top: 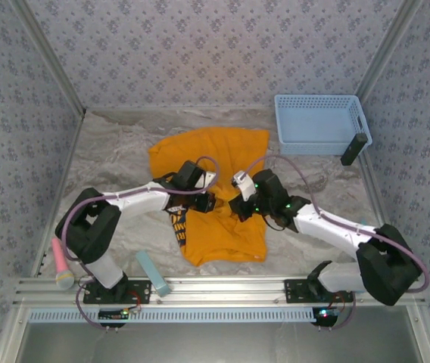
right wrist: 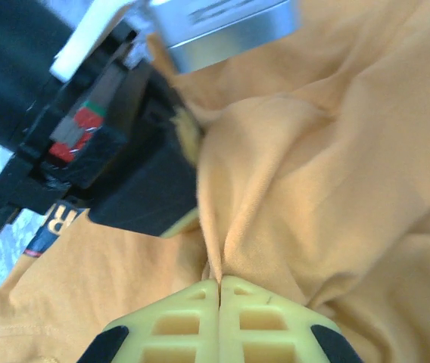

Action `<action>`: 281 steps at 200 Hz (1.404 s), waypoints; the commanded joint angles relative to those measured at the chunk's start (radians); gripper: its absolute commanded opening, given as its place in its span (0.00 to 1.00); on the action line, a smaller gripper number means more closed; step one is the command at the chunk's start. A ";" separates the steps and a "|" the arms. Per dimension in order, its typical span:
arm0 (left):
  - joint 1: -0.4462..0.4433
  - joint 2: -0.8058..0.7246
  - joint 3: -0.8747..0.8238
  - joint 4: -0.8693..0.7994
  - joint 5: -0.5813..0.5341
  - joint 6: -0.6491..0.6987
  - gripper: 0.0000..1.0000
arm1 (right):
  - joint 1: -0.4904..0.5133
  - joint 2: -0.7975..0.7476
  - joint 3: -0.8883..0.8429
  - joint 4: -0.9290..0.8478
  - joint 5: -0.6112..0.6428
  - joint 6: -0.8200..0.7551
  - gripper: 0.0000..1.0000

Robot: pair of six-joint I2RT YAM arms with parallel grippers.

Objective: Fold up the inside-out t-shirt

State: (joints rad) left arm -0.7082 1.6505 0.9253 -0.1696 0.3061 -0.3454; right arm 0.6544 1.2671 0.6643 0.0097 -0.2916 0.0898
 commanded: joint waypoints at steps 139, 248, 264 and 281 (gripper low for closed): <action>0.019 -0.193 -0.331 0.499 0.492 -0.001 0.01 | 0.035 -0.192 -0.106 -0.085 0.126 -0.284 0.41; 0.031 -0.162 -0.358 0.438 0.486 0.046 0.03 | 0.043 0.190 -0.061 0.261 0.062 -0.647 0.45; 0.032 -0.140 -0.376 0.467 0.487 0.032 0.04 | 0.032 0.207 -0.045 0.268 0.048 -0.661 0.45; 0.044 -0.141 -0.405 0.512 0.474 0.009 0.06 | 0.019 0.212 -0.053 0.251 -0.031 -0.718 0.11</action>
State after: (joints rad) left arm -0.6796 1.4986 0.5617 0.2958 0.7704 -0.3386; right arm 0.6937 1.4654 0.5880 0.2173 -0.2630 -0.5388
